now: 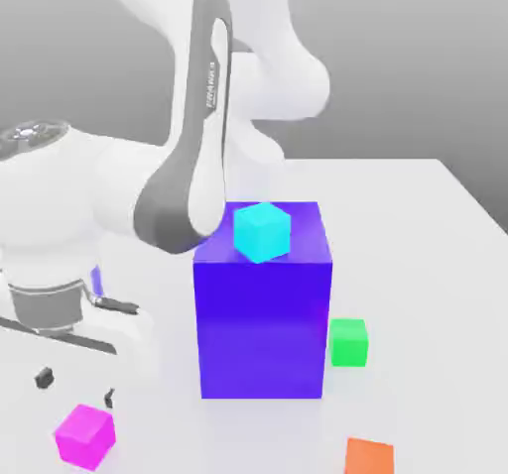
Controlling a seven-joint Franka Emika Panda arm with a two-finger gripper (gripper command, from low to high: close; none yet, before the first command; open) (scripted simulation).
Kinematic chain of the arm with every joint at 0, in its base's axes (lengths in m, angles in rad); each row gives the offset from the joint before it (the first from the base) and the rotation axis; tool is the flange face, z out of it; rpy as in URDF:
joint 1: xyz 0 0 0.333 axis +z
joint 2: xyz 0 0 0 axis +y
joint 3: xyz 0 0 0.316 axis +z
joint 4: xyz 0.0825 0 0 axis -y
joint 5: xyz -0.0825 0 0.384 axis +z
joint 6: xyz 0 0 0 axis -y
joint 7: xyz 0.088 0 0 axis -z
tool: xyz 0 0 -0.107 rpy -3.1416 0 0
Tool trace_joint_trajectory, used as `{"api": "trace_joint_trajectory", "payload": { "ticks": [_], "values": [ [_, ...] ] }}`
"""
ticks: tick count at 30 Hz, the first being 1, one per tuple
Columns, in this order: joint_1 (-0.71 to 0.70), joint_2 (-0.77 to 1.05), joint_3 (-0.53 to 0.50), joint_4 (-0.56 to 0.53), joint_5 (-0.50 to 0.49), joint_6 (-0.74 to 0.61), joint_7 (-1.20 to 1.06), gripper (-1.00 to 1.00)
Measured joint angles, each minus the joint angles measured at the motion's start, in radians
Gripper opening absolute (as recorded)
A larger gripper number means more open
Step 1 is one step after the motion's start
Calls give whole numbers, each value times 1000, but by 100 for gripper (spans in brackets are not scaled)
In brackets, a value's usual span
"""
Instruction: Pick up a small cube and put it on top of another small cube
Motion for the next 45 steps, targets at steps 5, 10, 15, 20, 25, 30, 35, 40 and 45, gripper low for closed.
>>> {"api": "trace_joint_trajectory", "payload": {
  "ticks": [5,10,15,20,25,30,35,40,45],
  "values": [
    [-41,100,48,22,43,74,-32,-100],
    [-44,102,52,22,42,76,-32,-100],
    [-2,-47,-5,-8,-29,-31,21,-100],
    [11,-145,81,-46,11,-33,-113,-100],
    [46,-248,167,-98,41,-23,-270,-100],
    [139,-359,232,-168,32,-13,-422,-100],
    [242,-472,274,-266,-35,-4,-567,-100],
    [301,-570,344,-367,-158,4,-675,-100],
    [399,-627,372,-496,-172,-25,-855,-100]
  ]
}}
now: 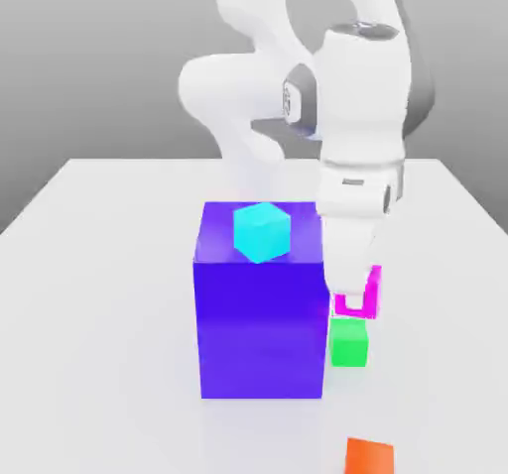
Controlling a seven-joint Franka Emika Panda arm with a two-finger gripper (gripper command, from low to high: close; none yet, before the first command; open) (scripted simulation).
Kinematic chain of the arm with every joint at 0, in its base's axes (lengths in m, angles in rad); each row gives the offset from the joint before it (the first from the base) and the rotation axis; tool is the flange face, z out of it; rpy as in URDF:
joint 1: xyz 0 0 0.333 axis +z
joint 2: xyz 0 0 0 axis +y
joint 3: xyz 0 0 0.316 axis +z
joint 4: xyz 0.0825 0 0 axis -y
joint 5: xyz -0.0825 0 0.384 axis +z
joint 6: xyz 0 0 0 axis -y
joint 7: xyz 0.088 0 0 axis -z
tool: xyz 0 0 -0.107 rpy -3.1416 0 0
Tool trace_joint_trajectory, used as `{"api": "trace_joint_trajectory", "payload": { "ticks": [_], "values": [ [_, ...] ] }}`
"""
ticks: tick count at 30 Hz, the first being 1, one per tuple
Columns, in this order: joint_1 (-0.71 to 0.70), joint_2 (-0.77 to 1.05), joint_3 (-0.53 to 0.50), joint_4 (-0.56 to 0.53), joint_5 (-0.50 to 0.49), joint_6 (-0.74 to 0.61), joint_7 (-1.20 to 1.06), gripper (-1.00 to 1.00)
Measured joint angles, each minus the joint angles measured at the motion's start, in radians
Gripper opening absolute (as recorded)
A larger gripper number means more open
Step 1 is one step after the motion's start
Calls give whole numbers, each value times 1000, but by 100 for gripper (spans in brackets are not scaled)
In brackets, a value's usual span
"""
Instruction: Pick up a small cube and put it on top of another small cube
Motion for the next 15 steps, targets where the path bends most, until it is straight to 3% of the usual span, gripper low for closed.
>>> {"api": "trace_joint_trajectory", "payload": {
  "ticks": [4,12,13,15],
  "values": [
    [69,-6,-1,-81,14,-6,-122,-100],
    [47,234,5,-80,-64,221,-80,-100],
    [45,257,4,-79,-70,243,-76,100],
    [40,257,4,-79,-70,243,-76,100]
  ]
}}
